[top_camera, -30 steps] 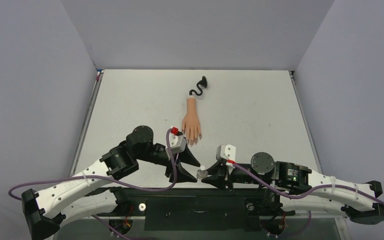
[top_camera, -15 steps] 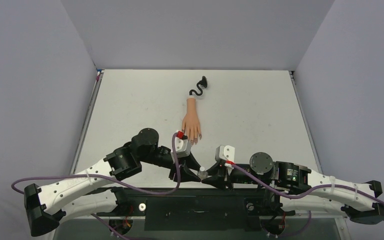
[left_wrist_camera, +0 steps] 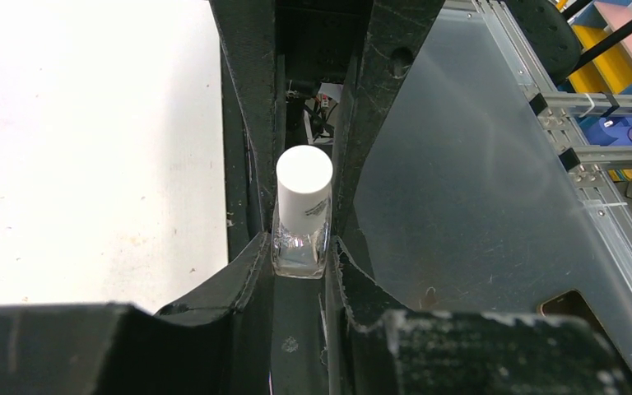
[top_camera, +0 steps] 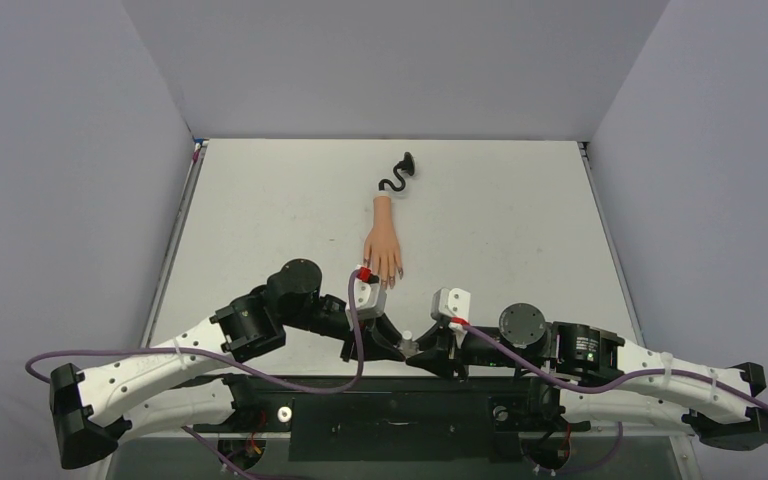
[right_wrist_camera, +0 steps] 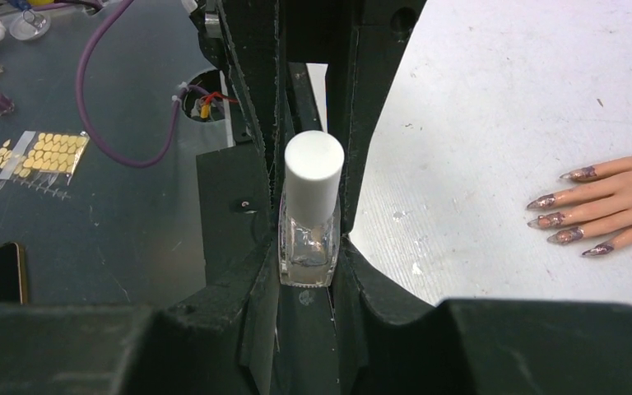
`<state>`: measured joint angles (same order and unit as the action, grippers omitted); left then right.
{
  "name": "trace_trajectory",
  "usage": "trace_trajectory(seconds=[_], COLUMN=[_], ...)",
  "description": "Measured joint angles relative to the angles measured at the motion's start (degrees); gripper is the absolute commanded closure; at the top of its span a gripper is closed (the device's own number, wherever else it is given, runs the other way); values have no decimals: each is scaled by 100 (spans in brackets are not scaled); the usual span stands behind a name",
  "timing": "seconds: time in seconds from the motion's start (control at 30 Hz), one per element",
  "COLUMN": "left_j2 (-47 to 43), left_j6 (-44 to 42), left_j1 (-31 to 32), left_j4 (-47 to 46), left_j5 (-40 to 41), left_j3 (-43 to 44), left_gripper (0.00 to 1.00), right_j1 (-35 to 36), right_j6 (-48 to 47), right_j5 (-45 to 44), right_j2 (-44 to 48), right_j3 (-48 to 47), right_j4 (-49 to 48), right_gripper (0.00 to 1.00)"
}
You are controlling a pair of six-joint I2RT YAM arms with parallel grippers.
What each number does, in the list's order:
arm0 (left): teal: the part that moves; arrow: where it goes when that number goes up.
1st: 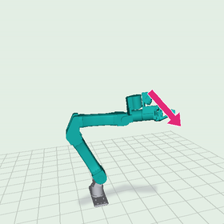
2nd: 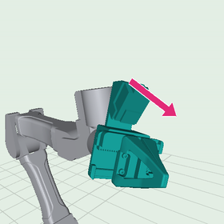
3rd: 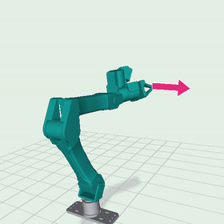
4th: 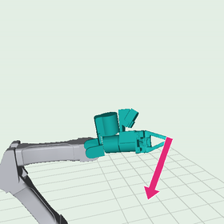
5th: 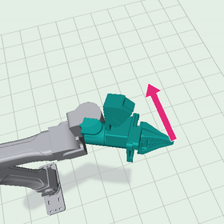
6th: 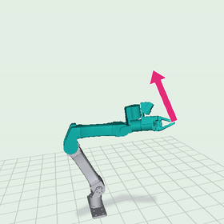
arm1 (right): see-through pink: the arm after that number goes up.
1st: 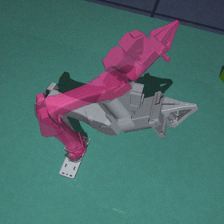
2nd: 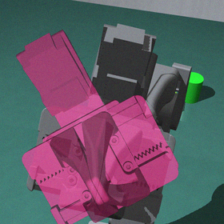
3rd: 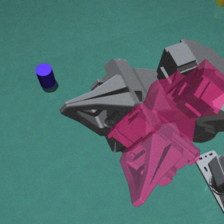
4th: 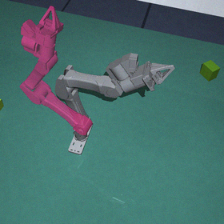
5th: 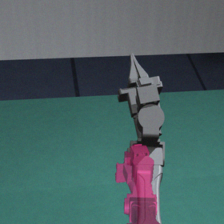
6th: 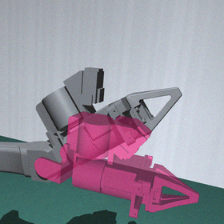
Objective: Paint the nails
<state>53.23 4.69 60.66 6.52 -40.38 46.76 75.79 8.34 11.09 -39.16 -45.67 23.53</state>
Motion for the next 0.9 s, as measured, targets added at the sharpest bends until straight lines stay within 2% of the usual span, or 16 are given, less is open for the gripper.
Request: trace_trajectory(seconds=[0.23,0.3,0.7,0.9], left_j2=[-63,-114,-479,-535], left_j6=[61,68,247,444], left_j1=[28,37,37,37], left_j4=[-24,-22,-321,-667], left_j5=[289,398,951,1150], left_j3=[0,0,0,-55], left_gripper=[100,100,100,100], right_j1=[0,0,0,0], right_j6=[22,9,142,295], right_j5=[-267,-334,-516,-481], right_j2=[125,168,503,811], right_j3=[0,0,-72,-72], right_j4=[-74,-94,-249,-699], right_gripper=[45,40,38,44])
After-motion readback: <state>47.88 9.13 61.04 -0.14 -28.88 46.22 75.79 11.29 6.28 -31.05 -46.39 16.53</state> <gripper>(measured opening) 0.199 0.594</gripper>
